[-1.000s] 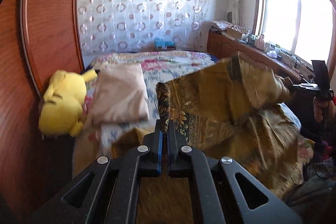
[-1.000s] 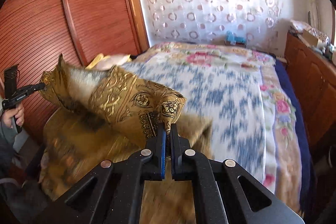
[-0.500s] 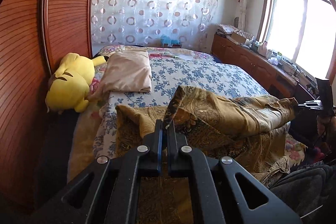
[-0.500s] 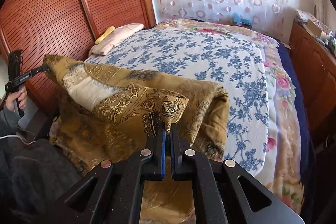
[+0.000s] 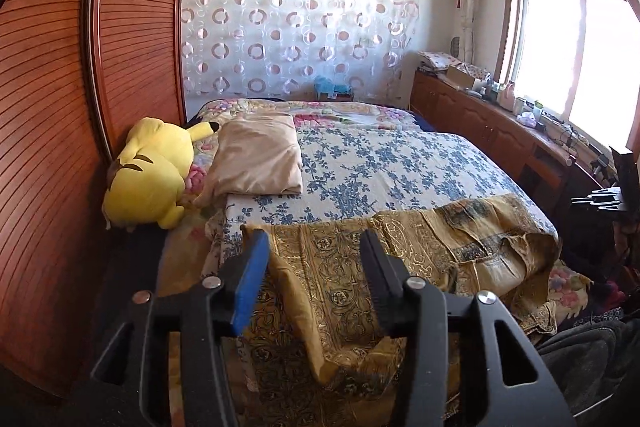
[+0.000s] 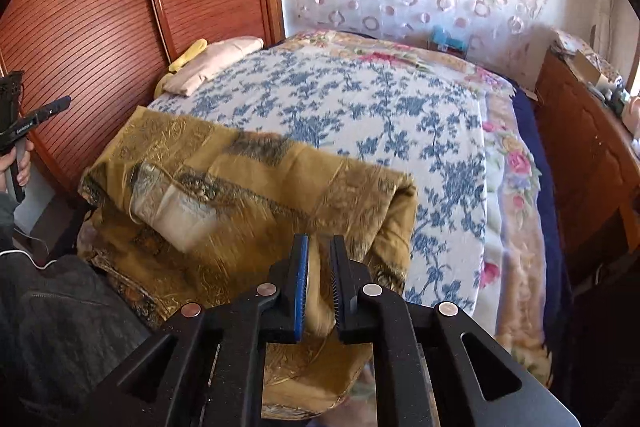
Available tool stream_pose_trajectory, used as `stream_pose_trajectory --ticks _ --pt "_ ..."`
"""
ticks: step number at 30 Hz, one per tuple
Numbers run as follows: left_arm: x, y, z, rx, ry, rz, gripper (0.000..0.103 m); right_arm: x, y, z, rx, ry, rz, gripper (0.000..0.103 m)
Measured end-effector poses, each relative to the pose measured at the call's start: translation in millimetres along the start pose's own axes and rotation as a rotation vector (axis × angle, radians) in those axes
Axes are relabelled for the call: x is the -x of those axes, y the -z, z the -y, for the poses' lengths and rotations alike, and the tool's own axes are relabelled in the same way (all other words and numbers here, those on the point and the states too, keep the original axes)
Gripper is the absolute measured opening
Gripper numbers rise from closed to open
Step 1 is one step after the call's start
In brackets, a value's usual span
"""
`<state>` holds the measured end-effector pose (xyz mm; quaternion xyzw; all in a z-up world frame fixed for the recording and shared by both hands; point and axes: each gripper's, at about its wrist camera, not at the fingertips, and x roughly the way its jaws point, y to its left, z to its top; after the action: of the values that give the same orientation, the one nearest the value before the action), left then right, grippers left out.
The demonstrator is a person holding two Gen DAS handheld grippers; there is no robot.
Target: Fold small clothes
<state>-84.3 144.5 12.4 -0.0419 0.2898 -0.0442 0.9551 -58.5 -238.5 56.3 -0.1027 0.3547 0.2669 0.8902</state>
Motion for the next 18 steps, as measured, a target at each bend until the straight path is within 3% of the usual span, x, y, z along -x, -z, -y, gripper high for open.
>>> stream_pose_trajectory --ticks 2,3,10,14,18 --pt "-8 2 -3 0.004 -0.004 -0.008 0.071 3 -1 -1 0.005 0.007 0.011 0.013" --pt "-11 3 -3 0.005 -0.005 -0.015 0.072 2 0 -2 0.004 0.010 0.013 0.014" --pt "-39 9 -6 0.028 0.001 -0.059 0.072 -15 -2 -1 -0.002 0.023 0.019 0.027" --pt "-46 8 -6 0.022 -0.024 -0.032 0.073 -26 -6 1 0.010 0.037 0.019 0.031" --pt "-57 3 -13 0.053 -0.034 -0.021 0.073 -39 -10 6 -0.001 0.051 0.023 0.043"
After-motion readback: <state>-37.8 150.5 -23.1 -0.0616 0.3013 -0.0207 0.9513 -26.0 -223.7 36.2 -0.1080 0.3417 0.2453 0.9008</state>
